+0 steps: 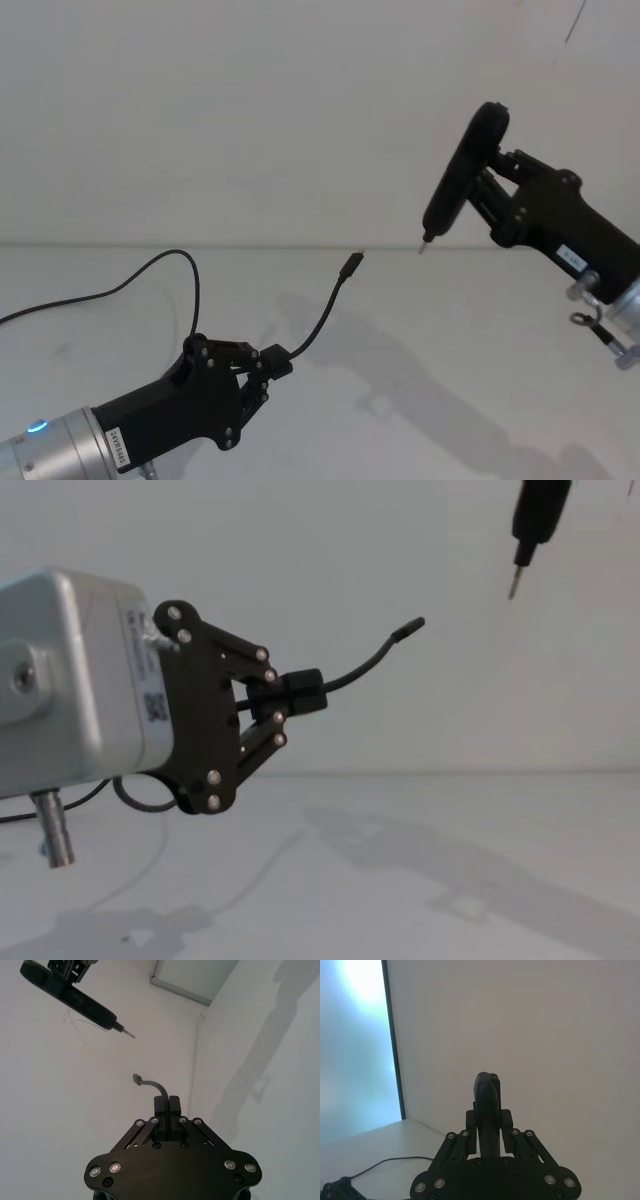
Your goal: Pick up the data cable with the one hand.
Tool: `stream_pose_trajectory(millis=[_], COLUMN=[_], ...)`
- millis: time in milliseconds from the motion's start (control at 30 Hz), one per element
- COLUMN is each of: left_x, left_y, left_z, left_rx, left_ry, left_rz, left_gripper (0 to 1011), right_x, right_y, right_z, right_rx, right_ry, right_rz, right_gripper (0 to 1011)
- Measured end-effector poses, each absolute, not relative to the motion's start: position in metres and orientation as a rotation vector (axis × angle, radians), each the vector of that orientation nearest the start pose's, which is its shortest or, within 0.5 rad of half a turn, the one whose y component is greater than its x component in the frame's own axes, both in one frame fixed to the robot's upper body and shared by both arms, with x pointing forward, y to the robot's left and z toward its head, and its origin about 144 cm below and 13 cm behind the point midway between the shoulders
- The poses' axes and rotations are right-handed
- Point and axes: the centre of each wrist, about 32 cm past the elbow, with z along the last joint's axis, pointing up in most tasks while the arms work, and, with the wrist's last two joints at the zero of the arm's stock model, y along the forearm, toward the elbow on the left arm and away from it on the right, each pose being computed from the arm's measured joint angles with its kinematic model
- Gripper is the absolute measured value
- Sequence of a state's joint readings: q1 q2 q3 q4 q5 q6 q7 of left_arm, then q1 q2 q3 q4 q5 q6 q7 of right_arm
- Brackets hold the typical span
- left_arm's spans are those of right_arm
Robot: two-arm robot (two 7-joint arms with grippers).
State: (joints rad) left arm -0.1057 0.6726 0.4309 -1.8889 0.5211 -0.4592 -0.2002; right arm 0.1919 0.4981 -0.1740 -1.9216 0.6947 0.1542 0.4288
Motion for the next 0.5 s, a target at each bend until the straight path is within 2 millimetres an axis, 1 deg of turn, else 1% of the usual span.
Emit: stream_pose_trajectory(millis=[500], left_x=[0.438], left_y=[0.245], left_z=[1.237], left_rx=[0.291], left_ry=[-1.243], left_rz=[0.509], left_gripper=[48], right_x=[0.486], right_y=[-0.254], right_z=[1.31], right_rx=[0.288], right_ry=[-0.071], right_rz=[-0.719], right_gripper=[284])
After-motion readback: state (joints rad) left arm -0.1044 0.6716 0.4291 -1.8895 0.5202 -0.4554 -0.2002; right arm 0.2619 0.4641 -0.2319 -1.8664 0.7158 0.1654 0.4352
